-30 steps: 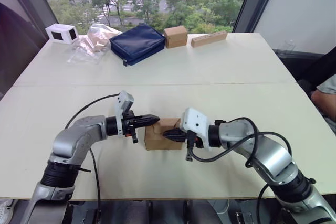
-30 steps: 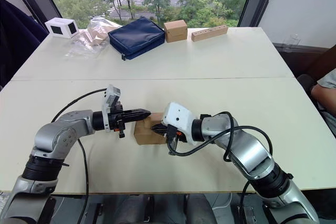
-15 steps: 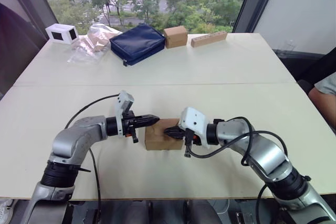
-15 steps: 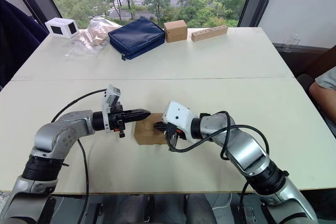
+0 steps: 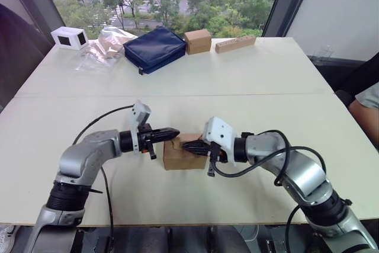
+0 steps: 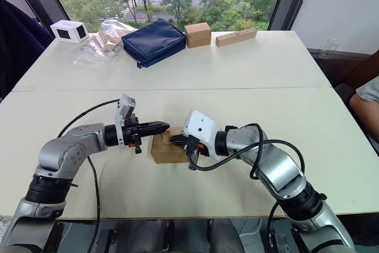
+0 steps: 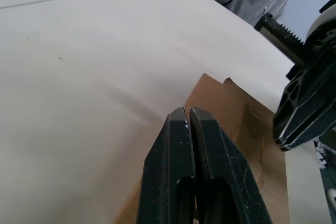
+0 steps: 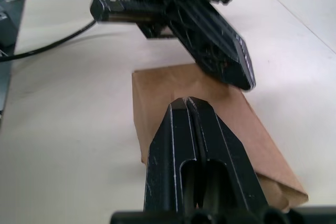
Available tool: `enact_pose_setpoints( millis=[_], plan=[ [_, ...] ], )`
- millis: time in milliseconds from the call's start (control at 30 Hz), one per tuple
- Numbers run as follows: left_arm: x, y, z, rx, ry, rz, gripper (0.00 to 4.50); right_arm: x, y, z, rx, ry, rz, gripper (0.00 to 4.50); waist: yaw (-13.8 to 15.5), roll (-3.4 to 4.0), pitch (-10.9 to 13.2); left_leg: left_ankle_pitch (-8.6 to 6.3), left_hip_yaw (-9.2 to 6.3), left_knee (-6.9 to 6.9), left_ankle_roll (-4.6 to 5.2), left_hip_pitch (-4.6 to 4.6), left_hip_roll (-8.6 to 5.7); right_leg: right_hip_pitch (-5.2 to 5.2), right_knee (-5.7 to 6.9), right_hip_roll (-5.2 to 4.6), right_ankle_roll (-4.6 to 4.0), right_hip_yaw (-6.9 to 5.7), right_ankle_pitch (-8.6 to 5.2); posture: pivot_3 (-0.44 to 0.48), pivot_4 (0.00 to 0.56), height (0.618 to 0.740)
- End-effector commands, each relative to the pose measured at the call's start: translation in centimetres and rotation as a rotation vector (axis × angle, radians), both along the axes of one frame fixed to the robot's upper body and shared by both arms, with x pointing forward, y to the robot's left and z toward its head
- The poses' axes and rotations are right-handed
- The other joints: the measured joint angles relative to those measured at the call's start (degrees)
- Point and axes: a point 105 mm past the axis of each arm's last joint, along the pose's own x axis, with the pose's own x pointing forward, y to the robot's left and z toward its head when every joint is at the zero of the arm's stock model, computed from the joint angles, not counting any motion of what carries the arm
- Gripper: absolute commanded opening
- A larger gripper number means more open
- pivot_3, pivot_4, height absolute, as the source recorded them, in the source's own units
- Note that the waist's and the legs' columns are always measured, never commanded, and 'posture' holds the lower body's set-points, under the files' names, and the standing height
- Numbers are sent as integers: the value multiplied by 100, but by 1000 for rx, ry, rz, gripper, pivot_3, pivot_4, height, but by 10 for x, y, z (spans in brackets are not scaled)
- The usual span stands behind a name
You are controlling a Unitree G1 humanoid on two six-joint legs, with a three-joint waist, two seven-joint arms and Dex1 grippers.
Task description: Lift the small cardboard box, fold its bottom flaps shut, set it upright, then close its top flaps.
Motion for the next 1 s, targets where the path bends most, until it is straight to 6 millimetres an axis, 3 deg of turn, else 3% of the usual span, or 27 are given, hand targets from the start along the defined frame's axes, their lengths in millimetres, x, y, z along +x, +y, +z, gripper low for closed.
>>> enact_pose_setpoints(
  millis=[33,1000],
  plan=[
    [-2,-3,8,-15,-32,-18,84,-5,2,11,-1,-54,24,0,0,0,0,0,0,0,0,0,0,0,0,0,0,0,0,0,150,740],
    [-2,-6,16,-64,-13,-7,84,13,-6,-12,-137,-123,-31,0,0,0,0,0,0,0,0,0,-1,0,0,0,0,0,0,0,150,740]
  ],
)
